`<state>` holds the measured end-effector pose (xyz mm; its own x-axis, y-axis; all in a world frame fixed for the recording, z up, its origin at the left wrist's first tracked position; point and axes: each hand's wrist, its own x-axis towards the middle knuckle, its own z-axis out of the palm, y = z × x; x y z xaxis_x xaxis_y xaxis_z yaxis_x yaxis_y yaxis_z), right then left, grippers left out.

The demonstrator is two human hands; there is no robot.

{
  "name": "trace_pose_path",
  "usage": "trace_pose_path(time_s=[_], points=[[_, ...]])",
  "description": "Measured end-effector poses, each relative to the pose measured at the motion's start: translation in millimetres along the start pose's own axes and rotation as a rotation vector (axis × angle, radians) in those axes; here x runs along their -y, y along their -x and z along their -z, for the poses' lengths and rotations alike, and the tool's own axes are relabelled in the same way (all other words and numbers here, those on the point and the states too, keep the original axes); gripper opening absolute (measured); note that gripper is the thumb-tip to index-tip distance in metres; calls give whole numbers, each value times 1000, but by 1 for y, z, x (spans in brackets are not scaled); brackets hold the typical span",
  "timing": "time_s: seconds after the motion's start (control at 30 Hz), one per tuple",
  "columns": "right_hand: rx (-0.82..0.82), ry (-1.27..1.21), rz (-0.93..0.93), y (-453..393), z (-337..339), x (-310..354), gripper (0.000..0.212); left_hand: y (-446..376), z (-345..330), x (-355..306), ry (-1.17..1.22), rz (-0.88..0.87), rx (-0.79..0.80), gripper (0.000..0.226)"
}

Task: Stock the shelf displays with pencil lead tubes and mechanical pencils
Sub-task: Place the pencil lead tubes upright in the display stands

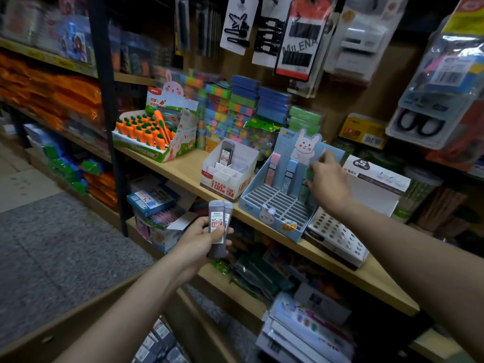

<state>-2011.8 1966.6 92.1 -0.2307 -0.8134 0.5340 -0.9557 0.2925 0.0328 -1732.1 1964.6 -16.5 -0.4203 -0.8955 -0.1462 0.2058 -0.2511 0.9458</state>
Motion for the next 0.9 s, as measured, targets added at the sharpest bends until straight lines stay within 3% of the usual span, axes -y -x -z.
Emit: trace_pose_path(time_s=[0.13,0.27,0.3,0.4,0.57,0.63,0.73,0.9], points=[[101,4,-46,2,3,5,27,0,-2,-3,6,-19,37,22],[34,-373,-19,13,15,29,44,0,-7,-8,26,-70,94,25],[75,-525,-18,19,21,40,42,-1,-7,-9,44,-90,96,27],[467,-974,-63,41,29,81,34,-1,-7,-12,88,-116,99,32],[616,-1106,16,59,17,126,28,12,14,-13,57,-138,59,28],[585,-1057,6,56,14,129,24,15,26,-14,-19,-134,-11,23],[413,-998,-13,38,13,120,10,9,44,-14,-87,-121,-160,22],[203,-852,-22,-4,21,105,26,-15,55,-21,54,-121,-216,19]])
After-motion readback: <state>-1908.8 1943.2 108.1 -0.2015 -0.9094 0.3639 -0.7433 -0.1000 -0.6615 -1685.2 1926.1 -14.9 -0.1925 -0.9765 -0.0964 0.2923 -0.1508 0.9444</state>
